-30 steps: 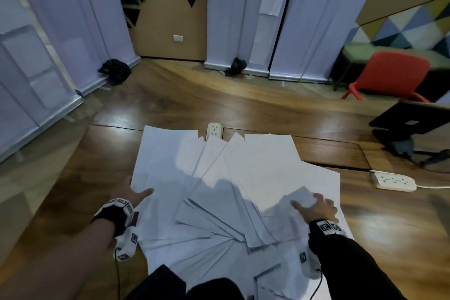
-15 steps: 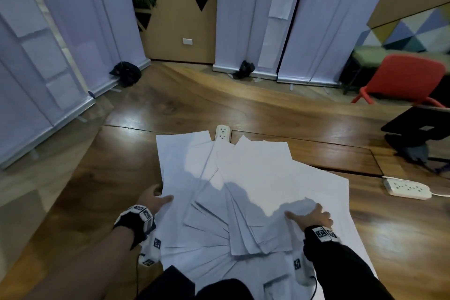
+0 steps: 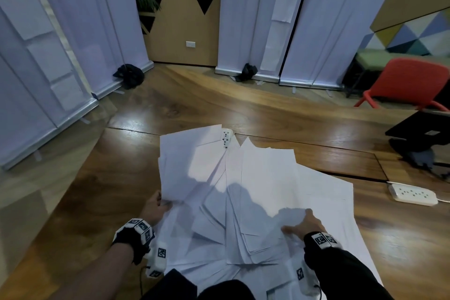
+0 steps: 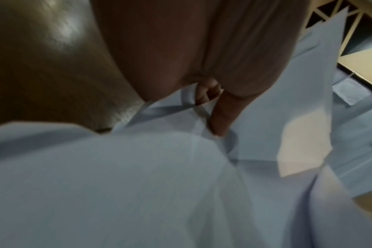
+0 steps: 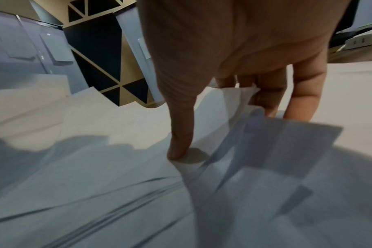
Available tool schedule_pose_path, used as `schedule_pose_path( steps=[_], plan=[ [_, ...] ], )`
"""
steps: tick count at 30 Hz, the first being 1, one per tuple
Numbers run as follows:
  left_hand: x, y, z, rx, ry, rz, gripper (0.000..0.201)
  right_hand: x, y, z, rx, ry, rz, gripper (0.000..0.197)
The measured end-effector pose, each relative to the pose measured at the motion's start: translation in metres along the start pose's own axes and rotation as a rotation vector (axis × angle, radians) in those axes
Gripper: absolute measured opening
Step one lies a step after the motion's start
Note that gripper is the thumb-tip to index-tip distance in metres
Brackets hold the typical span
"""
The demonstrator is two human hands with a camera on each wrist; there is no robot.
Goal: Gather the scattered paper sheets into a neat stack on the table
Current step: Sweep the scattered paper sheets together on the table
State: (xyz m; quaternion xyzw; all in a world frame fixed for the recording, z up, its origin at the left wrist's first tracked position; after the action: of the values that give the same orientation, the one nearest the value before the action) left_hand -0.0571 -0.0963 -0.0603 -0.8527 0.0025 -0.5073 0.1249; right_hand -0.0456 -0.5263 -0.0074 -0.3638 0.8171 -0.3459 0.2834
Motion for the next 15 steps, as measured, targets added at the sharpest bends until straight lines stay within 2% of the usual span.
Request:
schedule_pose_path(
  steps=[3,8,12,15],
  plan=[
    [0.0,0.006,0.003,0.007,-0.006,0.02,0.038,-0.007,0.01,-0.005,-0.022,-0.068,-0.015,0.088],
    [0.007,0.018,0.024,-0.001,-0.082,0.317,0.033,-0.036,0.036,-0.016,-0.043,-0.163,-0.057,0.086],
    [0.015,0.013,0.023,0.043,-0.139,0.336,0.042,-0.046,0.045,-0.015,-0.016,-0.146,0.015,0.093],
    [0.009,0.014,0.02,0.005,-0.145,0.365,0.042,-0.049,0.045,-0.013,0.04,-0.102,0.068,0.095]
  ],
)
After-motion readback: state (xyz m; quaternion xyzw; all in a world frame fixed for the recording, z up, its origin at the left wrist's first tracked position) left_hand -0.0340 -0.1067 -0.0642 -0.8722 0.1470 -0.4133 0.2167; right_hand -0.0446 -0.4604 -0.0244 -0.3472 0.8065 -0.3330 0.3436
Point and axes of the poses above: each hand's wrist, its own z-axis towards the middle knuckle, its own y-axis out of the palm, x = y × z, the point moved 1 cm from there along z, towards the middle knuckle, and after that the axes turned 2 degrees about -z, right-handed, at the moved point
